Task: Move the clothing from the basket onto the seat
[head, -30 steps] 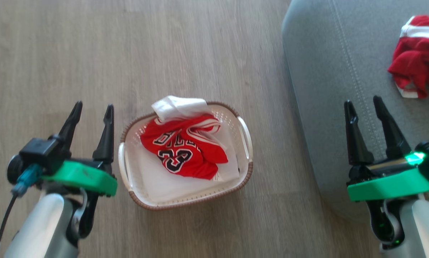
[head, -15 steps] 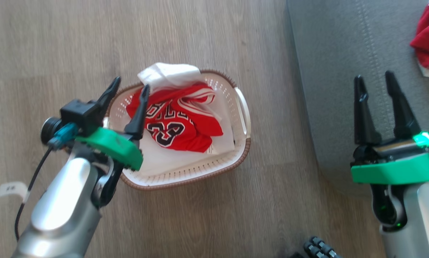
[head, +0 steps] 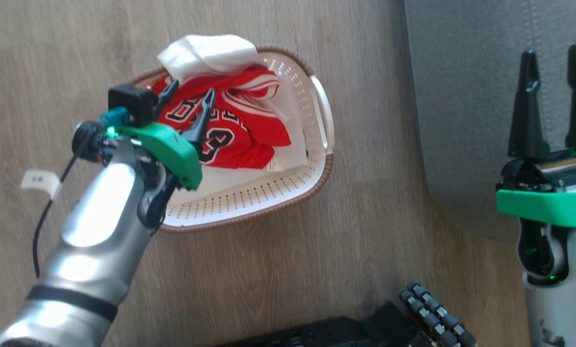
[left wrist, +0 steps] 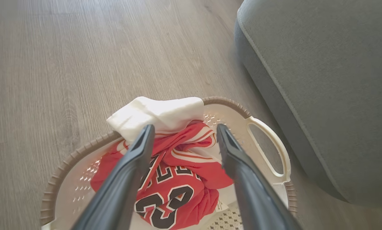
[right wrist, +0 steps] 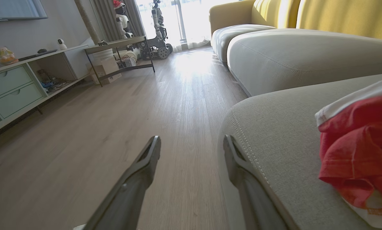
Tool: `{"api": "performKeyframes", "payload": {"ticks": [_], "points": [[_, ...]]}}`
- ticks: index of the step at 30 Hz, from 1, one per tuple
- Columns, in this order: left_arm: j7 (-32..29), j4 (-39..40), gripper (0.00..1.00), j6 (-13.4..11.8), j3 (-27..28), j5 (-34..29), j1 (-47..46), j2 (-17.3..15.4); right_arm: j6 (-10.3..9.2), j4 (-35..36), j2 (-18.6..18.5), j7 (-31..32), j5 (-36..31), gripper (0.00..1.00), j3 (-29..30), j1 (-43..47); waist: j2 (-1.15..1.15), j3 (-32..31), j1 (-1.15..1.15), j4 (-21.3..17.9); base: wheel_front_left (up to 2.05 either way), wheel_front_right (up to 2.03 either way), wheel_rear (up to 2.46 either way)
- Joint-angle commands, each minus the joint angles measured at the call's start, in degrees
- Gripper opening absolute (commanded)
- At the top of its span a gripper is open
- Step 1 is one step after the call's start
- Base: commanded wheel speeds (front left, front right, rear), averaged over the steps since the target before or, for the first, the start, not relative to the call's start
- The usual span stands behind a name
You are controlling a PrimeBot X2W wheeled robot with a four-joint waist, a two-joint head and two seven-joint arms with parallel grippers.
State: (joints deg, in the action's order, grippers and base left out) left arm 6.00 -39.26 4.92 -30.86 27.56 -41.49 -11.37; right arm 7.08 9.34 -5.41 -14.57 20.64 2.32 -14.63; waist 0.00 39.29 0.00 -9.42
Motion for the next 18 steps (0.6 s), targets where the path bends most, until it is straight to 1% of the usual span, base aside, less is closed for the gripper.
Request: {"api": "performKeyframes", "payload": {"ticks": [1,7,13,16,18], "points": [[-0.4,0.1,1.0,0.4,1.2,0.5,-1.5,-0.5,0.41,2.3,0.5,-0.4,-0.5,1.0,-0.6,0.3,0.0,2.2,0.0,-0.7,0.0,0.0,0.0],[-3.1,-8.5,1.0,1.5,0.2,1.3,-7.4,0.6,0.41,4.2,1.2,-0.4,-0.7,1.0,-0.9,-1.5,0.0,6.4,0.0,-1.7,0.0,0.0,0.0],[-4.8,-16.5,1.0,2.1,-1.6,1.6,-11.1,1.9,0.41,5.3,1.6,-0.4,-1.1,1.0,-1.4,-3.1,0.0,8.7,0.0,-2.9,0.0,0.0,0.0],[-5.7,-20.3,1.0,2.0,-2.3,1.4,-13.0,2.3,0.41,6.2,1.8,-0.4,-1.1,1.0,-1.7,-3.8,0.0,10.0,0.0,-3.5,0.0,0.0,0.0],[-6.5,-22.9,1.0,1.3,-2.5,1.2,-14.5,2.6,0.41,6.8,2.0,-0.4,-1.1,1.0,-2.0,-4.1,0.0,10.8,0.0,-3.9,0.0,0.0,0.0]]}}
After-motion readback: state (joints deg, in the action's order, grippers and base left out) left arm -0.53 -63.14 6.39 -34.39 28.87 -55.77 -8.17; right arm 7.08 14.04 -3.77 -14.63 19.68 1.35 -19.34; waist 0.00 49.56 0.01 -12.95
